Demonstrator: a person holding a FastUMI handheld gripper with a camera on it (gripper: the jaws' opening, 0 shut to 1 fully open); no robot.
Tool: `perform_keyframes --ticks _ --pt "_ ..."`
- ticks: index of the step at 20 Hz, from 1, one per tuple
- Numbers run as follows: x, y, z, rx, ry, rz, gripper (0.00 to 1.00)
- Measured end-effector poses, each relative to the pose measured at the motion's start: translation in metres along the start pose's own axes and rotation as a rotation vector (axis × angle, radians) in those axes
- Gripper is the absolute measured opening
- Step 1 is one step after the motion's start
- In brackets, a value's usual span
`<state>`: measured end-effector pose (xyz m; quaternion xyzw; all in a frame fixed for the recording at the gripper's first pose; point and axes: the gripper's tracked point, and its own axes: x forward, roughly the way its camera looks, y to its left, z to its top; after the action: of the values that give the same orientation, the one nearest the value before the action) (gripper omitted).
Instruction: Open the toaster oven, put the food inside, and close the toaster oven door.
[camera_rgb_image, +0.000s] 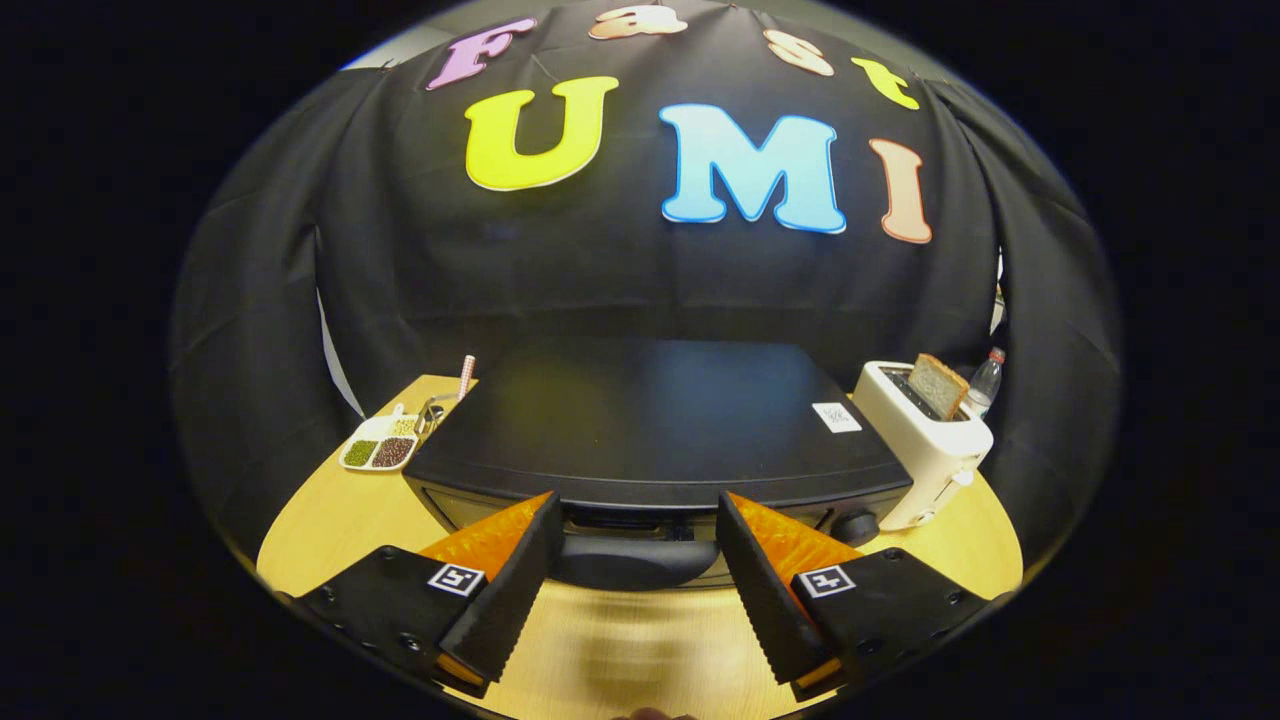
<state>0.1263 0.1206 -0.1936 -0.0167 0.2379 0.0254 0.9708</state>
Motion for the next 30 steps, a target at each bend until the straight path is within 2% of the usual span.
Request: perform_keyframes --ticks 5,16,30 --pt "0.002 0.002 0.002 -0.008 -0.018 -0.019 0.99" --pt "-0.015 0.006 -0.017 -0.003 0.095 0.002 1.00" --pt "-0.036 0.006 -0.043 -0.008 0.155 -0.014 1.00"
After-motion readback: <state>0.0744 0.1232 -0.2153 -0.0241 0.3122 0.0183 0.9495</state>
